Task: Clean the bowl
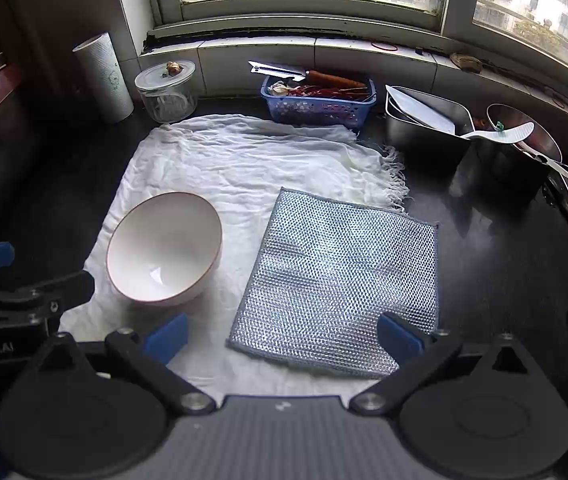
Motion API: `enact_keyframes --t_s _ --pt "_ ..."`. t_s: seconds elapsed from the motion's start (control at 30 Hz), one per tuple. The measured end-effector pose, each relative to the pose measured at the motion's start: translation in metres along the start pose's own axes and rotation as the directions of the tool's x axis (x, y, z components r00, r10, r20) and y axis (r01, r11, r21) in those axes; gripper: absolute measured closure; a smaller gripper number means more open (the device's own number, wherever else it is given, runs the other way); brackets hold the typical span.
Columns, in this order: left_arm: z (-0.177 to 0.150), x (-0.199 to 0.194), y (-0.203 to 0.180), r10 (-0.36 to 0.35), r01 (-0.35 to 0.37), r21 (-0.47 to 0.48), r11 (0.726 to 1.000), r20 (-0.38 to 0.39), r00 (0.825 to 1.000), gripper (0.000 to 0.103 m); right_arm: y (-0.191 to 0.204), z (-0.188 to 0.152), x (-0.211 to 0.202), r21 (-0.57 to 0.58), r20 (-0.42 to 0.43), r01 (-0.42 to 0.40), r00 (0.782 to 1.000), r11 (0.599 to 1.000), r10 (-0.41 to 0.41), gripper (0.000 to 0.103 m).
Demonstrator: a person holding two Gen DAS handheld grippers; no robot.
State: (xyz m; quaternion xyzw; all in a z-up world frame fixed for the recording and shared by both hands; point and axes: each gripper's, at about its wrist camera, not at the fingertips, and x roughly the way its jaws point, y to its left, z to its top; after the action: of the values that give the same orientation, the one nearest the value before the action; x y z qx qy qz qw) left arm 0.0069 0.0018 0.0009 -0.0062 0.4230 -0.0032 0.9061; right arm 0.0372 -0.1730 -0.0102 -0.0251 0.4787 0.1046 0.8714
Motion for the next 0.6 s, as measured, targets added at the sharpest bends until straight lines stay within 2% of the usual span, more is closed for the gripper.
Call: enact_keyframes --t_s 0.6 --pt "0.0006 -0.0015 0.0006 -0.020 0.020 -0.012 1.000 0.002 1.000 0.000 -0.0009 -0.0034 -0.0012 0.006 0.011 0.000 1.000 1.000 0.000 0.002"
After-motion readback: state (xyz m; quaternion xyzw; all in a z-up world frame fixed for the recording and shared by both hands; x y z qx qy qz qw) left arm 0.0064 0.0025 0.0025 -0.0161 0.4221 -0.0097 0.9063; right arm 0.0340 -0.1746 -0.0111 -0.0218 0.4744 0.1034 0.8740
